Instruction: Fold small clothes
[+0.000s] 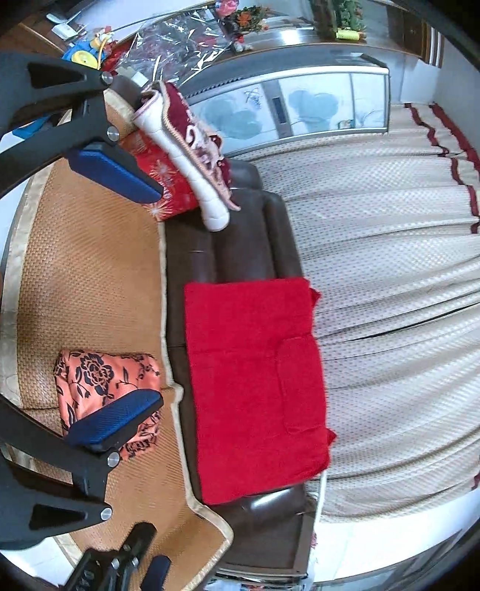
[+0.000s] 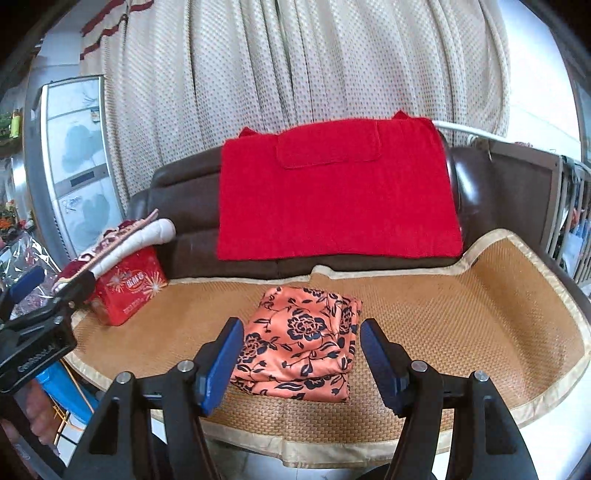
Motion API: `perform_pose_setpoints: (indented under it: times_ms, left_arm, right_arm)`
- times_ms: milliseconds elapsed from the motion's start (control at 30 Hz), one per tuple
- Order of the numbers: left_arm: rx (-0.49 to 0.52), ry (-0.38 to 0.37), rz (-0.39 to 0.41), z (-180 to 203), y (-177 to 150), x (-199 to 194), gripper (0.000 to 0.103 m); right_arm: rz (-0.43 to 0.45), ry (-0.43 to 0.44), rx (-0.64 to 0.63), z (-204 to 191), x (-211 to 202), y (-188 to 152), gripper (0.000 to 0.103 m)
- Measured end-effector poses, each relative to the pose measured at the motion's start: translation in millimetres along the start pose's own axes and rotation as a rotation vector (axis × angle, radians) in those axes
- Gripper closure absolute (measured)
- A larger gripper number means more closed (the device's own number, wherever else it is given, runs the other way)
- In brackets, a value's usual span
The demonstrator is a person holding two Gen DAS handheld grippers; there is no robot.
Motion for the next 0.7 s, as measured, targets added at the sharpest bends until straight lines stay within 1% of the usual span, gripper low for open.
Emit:
perform_pose_setpoints:
  times_ms: [100, 200, 533, 700]
  left_arm:
    - [-0.011, -0.008, 0.027, -3, 8, -17, 0.002]
    - [-0.031, -0.01, 0.034, -9, 15, -27, 0.002]
    - [-0.068, 0.001, 0.025, -24, 17, -41, 0.002]
    - [-0.073, 0.009, 0.046, -30, 19, -50, 0.002]
  right_arm:
    - [0.007, 0.014, 0.001, -6, -9, 3, 0.033]
    - [0.032, 0.007, -0.001, -11, -20, 7, 0.033]
    - [0.058, 0.009, 0.007, -20, -45, 10, 0.033]
    - [0.085, 0.011, -0.01, -26, -60, 14, 0.033]
Point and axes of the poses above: each gripper's, at about its wrist camera, not at the fingertips, and x roughly the way its jaws point, z to its right, y to its top, the point moved 4 cm from there along x, roughly the way its jaws point, and after that the axes turned 5 degrees about -x, right-handed, at the moved point
